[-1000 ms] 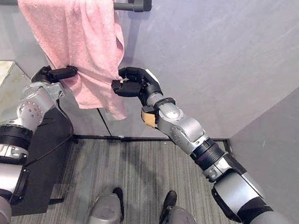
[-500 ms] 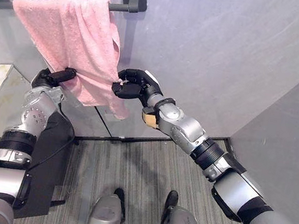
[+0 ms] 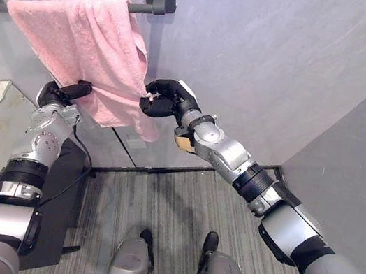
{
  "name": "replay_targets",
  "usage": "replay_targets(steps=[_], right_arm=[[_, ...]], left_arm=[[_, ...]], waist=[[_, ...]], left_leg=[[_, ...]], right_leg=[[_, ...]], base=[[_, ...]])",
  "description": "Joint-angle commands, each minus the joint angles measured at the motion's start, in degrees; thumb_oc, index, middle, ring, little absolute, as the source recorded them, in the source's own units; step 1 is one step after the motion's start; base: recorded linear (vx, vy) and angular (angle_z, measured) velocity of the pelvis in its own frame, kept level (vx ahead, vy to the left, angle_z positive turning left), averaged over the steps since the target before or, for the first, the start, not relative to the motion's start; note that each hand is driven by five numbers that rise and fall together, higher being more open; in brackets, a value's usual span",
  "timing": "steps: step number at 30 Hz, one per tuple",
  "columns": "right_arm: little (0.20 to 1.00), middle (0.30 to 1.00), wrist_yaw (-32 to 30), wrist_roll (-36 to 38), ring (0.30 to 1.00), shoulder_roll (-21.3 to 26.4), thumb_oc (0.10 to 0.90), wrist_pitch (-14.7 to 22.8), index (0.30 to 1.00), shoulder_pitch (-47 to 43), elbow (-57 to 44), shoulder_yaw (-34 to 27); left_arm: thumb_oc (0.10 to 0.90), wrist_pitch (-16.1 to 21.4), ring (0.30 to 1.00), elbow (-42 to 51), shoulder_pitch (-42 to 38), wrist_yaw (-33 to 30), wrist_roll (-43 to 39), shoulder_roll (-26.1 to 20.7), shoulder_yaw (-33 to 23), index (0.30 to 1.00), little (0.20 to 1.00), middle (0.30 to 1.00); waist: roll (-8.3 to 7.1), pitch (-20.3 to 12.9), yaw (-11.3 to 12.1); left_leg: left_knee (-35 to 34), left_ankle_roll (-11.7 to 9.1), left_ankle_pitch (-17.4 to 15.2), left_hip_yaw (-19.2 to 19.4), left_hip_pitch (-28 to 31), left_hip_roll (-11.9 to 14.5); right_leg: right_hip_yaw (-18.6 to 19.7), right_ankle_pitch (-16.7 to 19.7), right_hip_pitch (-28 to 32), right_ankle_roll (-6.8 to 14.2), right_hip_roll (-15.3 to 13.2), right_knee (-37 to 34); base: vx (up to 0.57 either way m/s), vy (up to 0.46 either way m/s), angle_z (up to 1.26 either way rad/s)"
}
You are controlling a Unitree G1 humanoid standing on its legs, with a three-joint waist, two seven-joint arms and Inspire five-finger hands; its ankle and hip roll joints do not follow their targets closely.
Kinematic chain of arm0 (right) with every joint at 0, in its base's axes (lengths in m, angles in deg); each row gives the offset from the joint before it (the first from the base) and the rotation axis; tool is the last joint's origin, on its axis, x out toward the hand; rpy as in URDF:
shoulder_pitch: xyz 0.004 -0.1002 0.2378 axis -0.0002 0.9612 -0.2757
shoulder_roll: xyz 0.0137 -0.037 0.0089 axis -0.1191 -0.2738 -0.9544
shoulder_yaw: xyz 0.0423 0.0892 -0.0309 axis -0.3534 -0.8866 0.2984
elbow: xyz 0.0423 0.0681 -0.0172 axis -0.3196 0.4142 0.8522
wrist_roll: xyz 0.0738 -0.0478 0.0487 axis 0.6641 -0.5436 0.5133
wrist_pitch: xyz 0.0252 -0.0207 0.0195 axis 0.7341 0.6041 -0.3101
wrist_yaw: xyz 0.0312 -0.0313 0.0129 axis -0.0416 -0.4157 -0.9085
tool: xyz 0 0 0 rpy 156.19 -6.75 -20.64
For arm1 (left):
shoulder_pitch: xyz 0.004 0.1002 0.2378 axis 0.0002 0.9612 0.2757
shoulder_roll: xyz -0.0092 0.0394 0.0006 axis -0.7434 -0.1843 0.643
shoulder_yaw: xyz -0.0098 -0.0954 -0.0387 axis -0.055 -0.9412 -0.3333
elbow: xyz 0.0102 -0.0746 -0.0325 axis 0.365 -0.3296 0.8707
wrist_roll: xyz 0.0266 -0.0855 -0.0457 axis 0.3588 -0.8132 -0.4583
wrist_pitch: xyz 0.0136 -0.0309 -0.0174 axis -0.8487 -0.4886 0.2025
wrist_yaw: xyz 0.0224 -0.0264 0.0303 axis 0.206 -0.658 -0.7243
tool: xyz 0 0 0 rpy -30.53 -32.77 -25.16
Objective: Organize the bathroom.
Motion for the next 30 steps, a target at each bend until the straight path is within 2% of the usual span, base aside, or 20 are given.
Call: replay_targets(steps=[1, 5, 10, 11, 12, 13, 14, 15, 20, 30], right_arm=[[0.3, 0.3, -6.94, -5.25, 0.3, 7.28, 0.4, 4.94, 0.3, -6.3, 2.68, -7.29], [0.3, 0.3, -7.69, -5.66, 0.3, 7.84, 0.4, 5.4, 0.3, -9.02, 7.32, -6.95], [0.3, 0.3, -6.94, -5.74, 0.3, 8.28, 0.4, 5.65, 0.3, -10.76, 11.19, -7.41], [0.3, 0.3, -6.17, -5.11, 0.3, 8.6, 0.4, 6.04, 0.3, -10.91, 12.07, -7.56], [0.3, 0.3, -5.91, -4.92, 0.3, 8.63, 0.4, 6.12, 0.3, -10.95, 12.3, -7.6], [0.484, 0.484, -4.09, -4.35, 0.484, 8.71, 0.522, 6.93, 0.484, -10.9, 12.87, -7.77], [0.794, 0.794, -2.67, -5.4, 0.794, 8.64, 0.729, 6.97, 0.794, -10.9, 13.21, -7.71], [0.9, 0.9, -2.26, -5.25, 0.9, 8.64, 0.8, 7.08, 0.9, -10.92, 13.2, -7.69], [0.9, 0.9, 0.13, -5.56, 0.9, 8.0, 0.8, 6.79, 0.9, -10.95, 11.74, -6.61], [0.9, 0.9, -1.42, -6.03, 0.9, 6.66, 0.8, 6.05, 0.9, -10.08, 10.49, -6.38]], left_arm=[[0.4, 12.97, 0.3, -15.06, 0.9, -13.81, 6.81, -19.37, -10.35, 0.3, 0.3, 0.3], [0.4, 16.01, 0.3, -22.23, -4.82, -13.92, 6.59, -19.8, -5.35, 0.3, 0.3, 0.3], [0.4, 18.72, 0.3, -26.45, -8.58, -15.79, 7.29, -19.04, -2.69, 0.3, 0.3, 0.3], [0.416, 18.69, 0.324, -27.1, -9.02, -15.23, 7.35, -19.09, -2.52, 0.324, 0.324, 0.324], [0.471, 18.47, 0.406, -27.14, -9.11, -14.77, 7.45, -19.06, -2.47, 0.406, 0.406, 0.406], [0.78, 18.0, 0.869, -27.12, -9.2, -14.37, 7.95, -18.72, -2.36, 0.869, 0.869, 0.869], [0.8, 17.68, 0.9, -26.94, -9.44, -14.04, 7.91, -18.2, -1.79, 0.9, 0.9, 0.9], [0.8, 17.62, 0.9, -26.87, -9.42, -14.01, 7.99, -18.11, -1.75, 0.9, 0.9, 0.9], [0.8, 17.73, 0.9, -25.96, -9.61, -15.16, 8.22, -16.18, -0.39, 0.9, 0.9, 0.9], [0.8, 18.69, 0.9, -24.01, -8.49, -16.26, 9.04, -13.7, 0.02, 0.9, 0.9, 0.9]], waist=[[-0.75, -2.05, 1.11], [-0.85, -2.49, 0.52], [-0.86, -2.65, -0.16], [-0.85, -2.69, -0.22], [-0.86, -2.71, -0.23], [-0.86, -2.78, -0.21], [-0.87, -2.81, -0.17], [-0.88, -2.8, -0.17], [-1.14, -2.83, -0.14], [-1.67, -2.25, 0.06]], left_leg=[[0.98, 0.85, -1.57, -0.65, 1.93, -0.28], [0.39, 0.63, -1.5, -0.51, 2.63, -0.44], [0.67, 0.35, -1.74, -0.14, 2.73, -0.27], [1.01, 0.21, -1.88, -0.27, 2.7, -0.25], [1.07, 0.19, -1.9, -0.32, 2.68, -0.24], [1.18, 0.17, -1.99, -0.46, 2.71, -0.29], [1.24, 0.17, -2.0, -0.67, 2.71, -0.31], [1.25, 0.17, -1.99, -0.67, 2.74, -0.3], [1.74, 0.05, -2.19, -0.91, 2.59, -0.23], [1.92, 0.28, -2.33, -0.76, 2.71, -0.1]], right_leg=[[2.71, -6.13, 0.36, 7.13, -5.34, 2.09], [2.58, -6.22, 0.72, 6.83, -5.25, 1.94], [2.94, -6.32, 0.65, 6.82, -5.32, 2.1], [3.15, -6.44, 0.83, 6.78, -5.26, 2.11], [3.21, -6.46, 0.87, 6.78, -5.25, 2.12], [3.27, -6.5, 1.0, 6.73, -5.2, 2.09], [3.3, -6.54, 1.11, 6.73, -5.18, 2.11], [3.33, -6.52, 1.15, 6.73, -5.17, 2.1], [3.31, -6.47, 1.2, 6.88, -5.32, 2.12], [3.42, -6.48, 0.92, 7.14, -5.46, 2.68]], base=[[0.04, 0.0, -0.04], [0.03, 0.001, 0.03], [0.0, 0.0, 0.01], [0.0, 0.0, 0.0], [0.0, 0.0, 0.0], [0.0, 0.0, 0.0], [0.0, 0.0, 0.0], [0.0, 0.0, 0.0], [0.0, 0.0, 0.0], [-0.01, -0.013, 0.01]])
